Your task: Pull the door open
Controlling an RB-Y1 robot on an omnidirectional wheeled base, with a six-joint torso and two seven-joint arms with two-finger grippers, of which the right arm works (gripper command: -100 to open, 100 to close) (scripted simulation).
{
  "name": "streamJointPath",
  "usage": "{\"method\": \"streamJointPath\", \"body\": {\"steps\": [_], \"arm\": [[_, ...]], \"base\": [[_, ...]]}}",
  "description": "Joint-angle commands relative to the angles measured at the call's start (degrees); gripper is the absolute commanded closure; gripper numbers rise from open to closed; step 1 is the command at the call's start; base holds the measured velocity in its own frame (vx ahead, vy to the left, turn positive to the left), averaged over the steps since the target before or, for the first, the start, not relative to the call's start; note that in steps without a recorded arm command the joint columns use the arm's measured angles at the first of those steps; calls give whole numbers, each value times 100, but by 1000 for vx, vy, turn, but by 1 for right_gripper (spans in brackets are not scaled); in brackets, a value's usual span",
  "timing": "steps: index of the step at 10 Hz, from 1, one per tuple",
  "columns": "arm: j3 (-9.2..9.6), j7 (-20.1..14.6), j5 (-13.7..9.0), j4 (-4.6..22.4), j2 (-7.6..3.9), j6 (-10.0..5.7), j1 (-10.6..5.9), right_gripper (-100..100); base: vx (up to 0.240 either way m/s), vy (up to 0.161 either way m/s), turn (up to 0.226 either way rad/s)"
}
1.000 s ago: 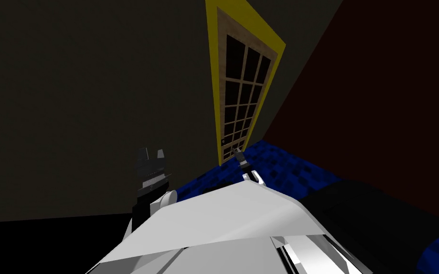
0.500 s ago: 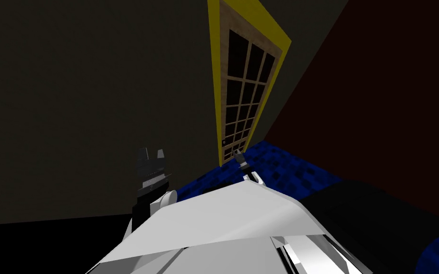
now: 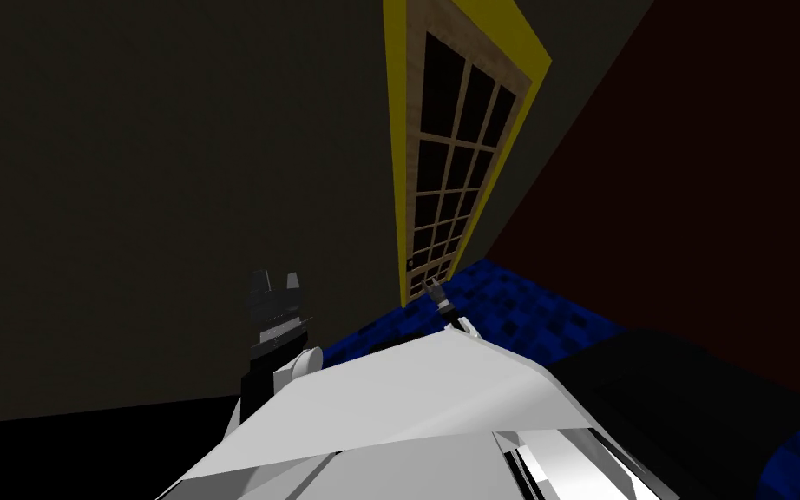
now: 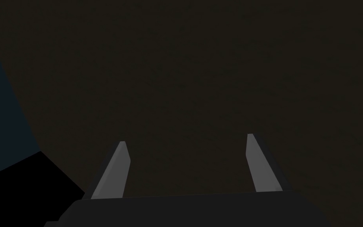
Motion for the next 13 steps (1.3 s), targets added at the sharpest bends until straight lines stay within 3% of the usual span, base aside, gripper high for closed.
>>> {"method": "streamJointPath", "body": {"steps": [1, 10, 13], "arm": [[-31, 162, 101, 194, -8, -45, -21, -100], [-264, 1040, 576, 1583, -44, -476, -319, -100], [-306, 1199, 661, 1833, -47, -554, -372, -100]], "base": [[94, -21, 36], [106, -24, 32], [106, -29, 14]]}}
